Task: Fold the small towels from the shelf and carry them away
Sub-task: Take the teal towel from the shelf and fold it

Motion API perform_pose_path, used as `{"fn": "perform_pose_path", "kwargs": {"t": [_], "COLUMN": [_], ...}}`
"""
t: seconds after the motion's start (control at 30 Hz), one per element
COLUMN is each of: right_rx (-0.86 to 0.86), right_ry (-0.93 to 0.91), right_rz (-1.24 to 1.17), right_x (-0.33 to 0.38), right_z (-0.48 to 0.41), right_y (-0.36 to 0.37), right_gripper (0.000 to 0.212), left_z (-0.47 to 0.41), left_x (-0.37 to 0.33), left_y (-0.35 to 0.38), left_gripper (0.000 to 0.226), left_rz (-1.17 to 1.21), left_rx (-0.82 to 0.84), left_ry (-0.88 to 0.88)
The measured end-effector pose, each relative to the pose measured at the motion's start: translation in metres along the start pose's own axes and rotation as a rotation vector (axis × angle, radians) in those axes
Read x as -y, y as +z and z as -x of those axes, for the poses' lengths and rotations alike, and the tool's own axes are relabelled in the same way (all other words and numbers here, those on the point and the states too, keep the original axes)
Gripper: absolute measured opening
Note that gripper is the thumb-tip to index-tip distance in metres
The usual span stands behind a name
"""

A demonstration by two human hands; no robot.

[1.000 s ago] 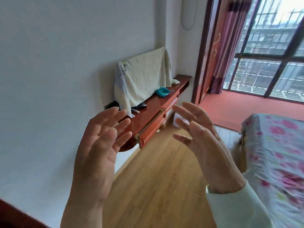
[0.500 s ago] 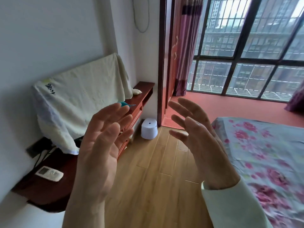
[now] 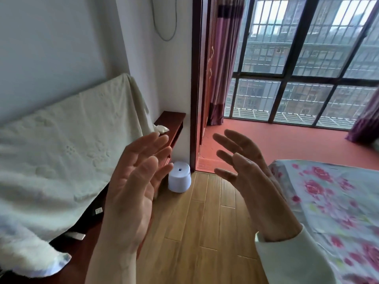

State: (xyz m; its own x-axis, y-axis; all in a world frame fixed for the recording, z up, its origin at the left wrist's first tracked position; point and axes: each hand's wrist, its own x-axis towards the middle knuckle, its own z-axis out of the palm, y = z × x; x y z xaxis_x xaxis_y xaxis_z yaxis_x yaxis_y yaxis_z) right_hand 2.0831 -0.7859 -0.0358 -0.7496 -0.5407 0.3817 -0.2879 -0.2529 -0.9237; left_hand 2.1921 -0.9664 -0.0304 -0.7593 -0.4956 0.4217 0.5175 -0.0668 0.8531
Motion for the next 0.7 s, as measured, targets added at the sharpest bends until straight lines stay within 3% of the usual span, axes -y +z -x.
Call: {"fn": "perform_pose_path", "kwargs": {"t": [0.3, 0.43, 0.7], "right_rx": [0.008, 0.059, 0.27], "right_ry": [0.024, 0.043, 0.075], "right_rz": [-0.033, -0.042, -0.096], "right_x": [-0.061, -0.09, -0.161], "right_z": [-0.149, -0.204, -0.325], "right_y": [0.042, 0.057, 0.083], "right_gripper": [0.049, 0.051, 0.044], "left_z": [-0.139, -0.179, -0.248], "left_x": [0.04, 0.061, 0.11], "left_y": [-0.072, -0.102, -0.143], "left_gripper": [0.056, 0.039, 0.038], "left_rz": [-0.061, -0.085, -0.173], "left_rx": [0.0, -0.084, -0.318], "left_ry": [-0.001, 0.0, 0.011]}}
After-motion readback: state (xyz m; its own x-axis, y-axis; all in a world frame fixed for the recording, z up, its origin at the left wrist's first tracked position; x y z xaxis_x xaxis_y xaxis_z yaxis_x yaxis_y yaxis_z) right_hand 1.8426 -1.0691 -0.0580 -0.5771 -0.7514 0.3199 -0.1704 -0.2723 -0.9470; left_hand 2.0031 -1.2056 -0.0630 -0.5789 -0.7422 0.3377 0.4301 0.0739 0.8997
